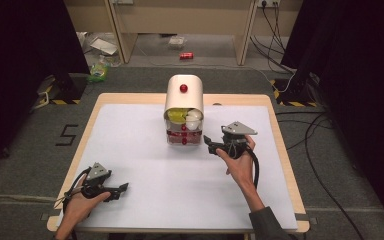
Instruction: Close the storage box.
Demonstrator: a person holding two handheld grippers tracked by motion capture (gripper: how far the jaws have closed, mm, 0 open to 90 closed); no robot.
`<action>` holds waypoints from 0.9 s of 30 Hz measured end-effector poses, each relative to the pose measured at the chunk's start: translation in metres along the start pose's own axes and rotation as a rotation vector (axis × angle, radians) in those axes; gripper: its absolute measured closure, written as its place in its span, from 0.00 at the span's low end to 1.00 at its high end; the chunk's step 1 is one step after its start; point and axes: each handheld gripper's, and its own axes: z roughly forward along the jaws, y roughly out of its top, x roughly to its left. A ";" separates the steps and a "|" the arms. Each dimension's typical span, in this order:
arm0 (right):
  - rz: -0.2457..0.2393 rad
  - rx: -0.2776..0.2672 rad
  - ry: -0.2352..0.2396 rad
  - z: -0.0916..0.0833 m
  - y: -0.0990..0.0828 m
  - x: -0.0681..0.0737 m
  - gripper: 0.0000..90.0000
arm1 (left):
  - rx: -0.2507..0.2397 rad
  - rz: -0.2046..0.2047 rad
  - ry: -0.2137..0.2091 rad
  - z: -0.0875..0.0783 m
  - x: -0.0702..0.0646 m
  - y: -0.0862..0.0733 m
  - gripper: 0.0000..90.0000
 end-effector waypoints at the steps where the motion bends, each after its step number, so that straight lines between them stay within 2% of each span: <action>1: 0.001 -0.003 -0.001 -0.001 0.000 0.000 0.27 | 0.001 0.001 0.001 0.000 0.000 0.000 0.16; 27: 0.023 0.010 -0.035 -0.027 -0.022 -0.017 0.26 | 0.004 0.011 0.009 0.000 -0.001 0.000 0.16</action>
